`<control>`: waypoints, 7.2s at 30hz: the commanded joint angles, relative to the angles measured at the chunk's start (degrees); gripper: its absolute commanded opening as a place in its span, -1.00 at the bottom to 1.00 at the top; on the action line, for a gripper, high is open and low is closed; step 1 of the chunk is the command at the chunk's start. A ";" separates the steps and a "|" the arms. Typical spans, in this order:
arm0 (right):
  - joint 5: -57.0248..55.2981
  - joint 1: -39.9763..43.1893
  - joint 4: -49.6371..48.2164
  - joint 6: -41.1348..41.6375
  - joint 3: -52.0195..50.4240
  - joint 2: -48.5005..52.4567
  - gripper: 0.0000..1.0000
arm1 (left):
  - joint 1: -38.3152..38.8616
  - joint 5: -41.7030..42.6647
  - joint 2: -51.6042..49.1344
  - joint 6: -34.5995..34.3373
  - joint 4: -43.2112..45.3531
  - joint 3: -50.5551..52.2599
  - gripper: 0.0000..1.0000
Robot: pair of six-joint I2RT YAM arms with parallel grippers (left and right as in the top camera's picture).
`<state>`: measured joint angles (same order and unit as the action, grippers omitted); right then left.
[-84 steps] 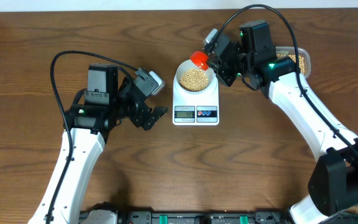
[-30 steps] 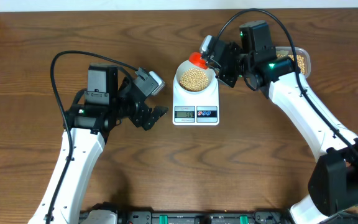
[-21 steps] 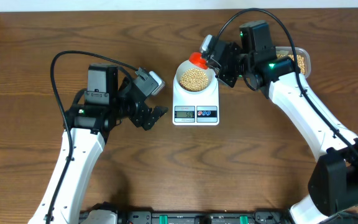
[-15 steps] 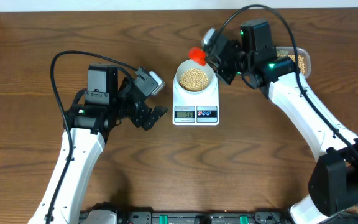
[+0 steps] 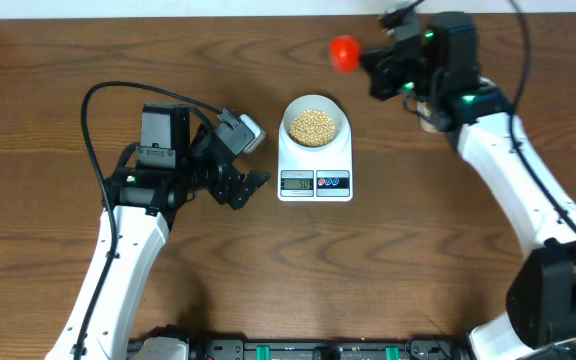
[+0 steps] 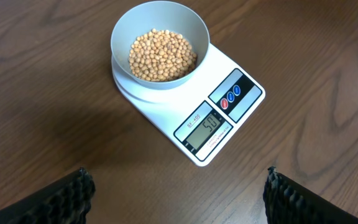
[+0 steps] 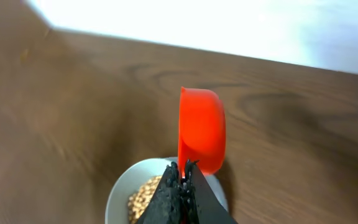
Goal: Scoop item into bowl and weigh 50g on scale
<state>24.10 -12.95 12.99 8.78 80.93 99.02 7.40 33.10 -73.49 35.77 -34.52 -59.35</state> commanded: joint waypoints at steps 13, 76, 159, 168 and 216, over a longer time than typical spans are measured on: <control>-5.18 15.32 14.25 33.00 -0.15 -2.45 -0.97 | 0.07 0.74 0.13 -0.72 -0.09 0.39 0.79; -21.99 16.98 12.22 41.24 -11.30 -2.60 0.29 | 0.07 0.74 0.13 -0.74 -0.09 0.39 0.79; -22.25 14.78 49.64 -12.72 7.13 -14.27 0.98 | 0.07 0.74 0.13 -0.72 -0.09 0.39 0.79; -22.25 14.78 49.62 -12.72 7.13 -14.27 0.99 | 0.07 0.74 0.13 -0.72 -0.09 0.39 0.79; -22.25 14.78 49.64 -12.70 7.13 -14.27 0.99 | 0.07 1.01 -13.88 -0.72 2.71 0.39 0.79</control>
<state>2.09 2.15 62.39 -3.22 86.98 85.73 7.40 33.10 -85.82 35.77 -33.10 -59.35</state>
